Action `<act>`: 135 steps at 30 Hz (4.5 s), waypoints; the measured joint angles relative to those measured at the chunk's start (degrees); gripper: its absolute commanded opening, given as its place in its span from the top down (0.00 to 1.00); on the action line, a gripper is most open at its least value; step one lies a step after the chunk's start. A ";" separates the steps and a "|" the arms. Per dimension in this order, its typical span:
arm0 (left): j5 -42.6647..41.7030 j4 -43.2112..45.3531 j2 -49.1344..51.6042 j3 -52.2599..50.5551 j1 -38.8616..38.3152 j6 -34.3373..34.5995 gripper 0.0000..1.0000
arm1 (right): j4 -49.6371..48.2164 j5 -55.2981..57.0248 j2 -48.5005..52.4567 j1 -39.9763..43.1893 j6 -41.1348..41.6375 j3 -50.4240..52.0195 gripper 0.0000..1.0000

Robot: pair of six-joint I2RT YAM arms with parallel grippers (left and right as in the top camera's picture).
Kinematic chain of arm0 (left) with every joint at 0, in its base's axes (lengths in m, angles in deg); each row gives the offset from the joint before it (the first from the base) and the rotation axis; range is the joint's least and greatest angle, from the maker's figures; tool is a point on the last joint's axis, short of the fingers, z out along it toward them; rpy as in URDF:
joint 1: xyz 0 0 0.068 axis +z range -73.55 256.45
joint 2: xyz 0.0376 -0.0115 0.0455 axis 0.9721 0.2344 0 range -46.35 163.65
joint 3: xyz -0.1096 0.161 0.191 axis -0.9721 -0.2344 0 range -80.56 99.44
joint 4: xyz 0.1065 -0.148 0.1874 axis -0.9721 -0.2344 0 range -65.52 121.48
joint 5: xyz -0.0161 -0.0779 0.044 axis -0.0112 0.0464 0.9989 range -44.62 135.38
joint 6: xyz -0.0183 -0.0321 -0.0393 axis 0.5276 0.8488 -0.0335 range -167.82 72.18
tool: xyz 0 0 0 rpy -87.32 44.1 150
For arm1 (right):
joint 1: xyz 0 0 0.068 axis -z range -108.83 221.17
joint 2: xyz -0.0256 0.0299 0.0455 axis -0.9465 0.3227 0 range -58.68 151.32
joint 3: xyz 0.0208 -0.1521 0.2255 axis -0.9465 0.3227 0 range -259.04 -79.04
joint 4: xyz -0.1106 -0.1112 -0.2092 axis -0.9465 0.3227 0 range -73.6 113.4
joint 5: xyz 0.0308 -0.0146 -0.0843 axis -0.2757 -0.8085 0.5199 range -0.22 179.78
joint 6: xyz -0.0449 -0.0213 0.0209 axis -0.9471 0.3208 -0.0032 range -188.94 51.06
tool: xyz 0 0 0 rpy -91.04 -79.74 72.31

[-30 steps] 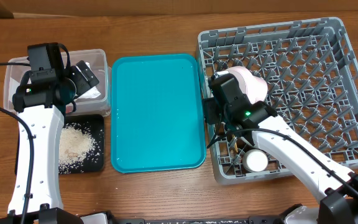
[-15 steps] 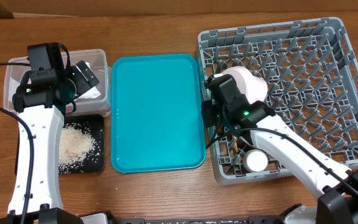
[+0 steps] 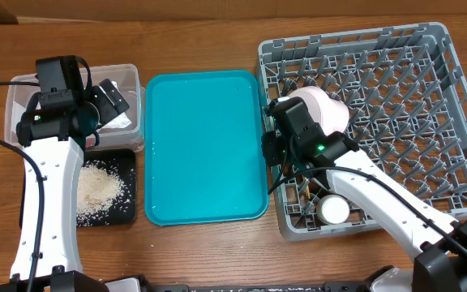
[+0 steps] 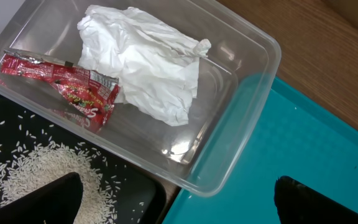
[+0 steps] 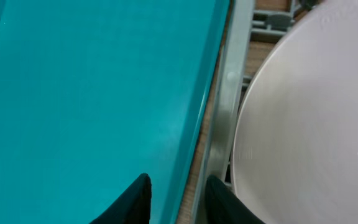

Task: Sort waste into correct bins and load items into the dishwasher

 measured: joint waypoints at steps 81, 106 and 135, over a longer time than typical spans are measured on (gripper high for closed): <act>0.00 0.00 0.00 0.00 0.00 0.00 0.00 | -10.93 6.82 6.25 0.09 12.76 1.95 0.74; 0.00 0.00 -0.02 0.00 0.00 0.00 0.00 | -11.74 5.46 -2.40 0.24 10.62 -4.17 0.00; 0.00 0.02 0.00 0.00 0.00 0.00 0.00 | -6.91 12.87 -17.11 0.46 10.25 -2.78 0.00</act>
